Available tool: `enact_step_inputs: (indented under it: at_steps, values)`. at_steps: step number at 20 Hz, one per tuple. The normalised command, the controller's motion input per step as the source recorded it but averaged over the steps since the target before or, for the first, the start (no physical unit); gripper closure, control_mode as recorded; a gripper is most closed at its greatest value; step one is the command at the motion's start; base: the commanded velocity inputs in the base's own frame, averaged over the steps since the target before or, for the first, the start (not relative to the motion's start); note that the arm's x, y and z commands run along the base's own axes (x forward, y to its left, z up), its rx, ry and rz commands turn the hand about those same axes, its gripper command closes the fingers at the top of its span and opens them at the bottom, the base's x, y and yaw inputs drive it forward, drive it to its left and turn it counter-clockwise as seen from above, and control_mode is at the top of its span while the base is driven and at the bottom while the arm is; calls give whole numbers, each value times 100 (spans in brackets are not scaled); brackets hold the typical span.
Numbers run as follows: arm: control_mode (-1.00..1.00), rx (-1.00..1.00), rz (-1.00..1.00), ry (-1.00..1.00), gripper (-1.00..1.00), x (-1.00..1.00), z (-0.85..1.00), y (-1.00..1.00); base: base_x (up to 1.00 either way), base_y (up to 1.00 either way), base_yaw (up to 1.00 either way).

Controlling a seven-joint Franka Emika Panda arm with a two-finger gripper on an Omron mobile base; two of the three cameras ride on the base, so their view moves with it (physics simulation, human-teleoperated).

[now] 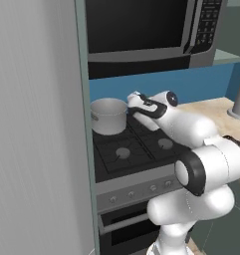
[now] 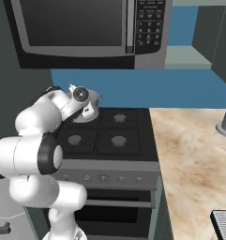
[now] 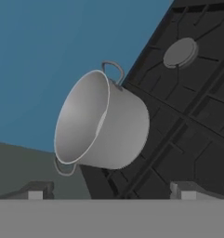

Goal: Move the pot and pan from the stove into the sink.

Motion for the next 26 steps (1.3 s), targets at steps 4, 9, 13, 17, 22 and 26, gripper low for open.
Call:
enact_step_inputs:
  at_steps: [4,9,13,17,22,26]
  values:
    - [-100,0,-2,3,-100,34,-17,4,0,0,0]
    - [-100,0,-1,2,-100,38,-21,7,0,0,0]
    - [-100,0,0,3,-100,41,-20,8,0,0,0]
    - [-100,0,0,4,-100,36,-26,6,0,0,0]
    - [-100,0,0,1,-100,33,-26,8,0,0,0]
    - [-100,0,0,0,-100,31,-21,6,0,0,0]
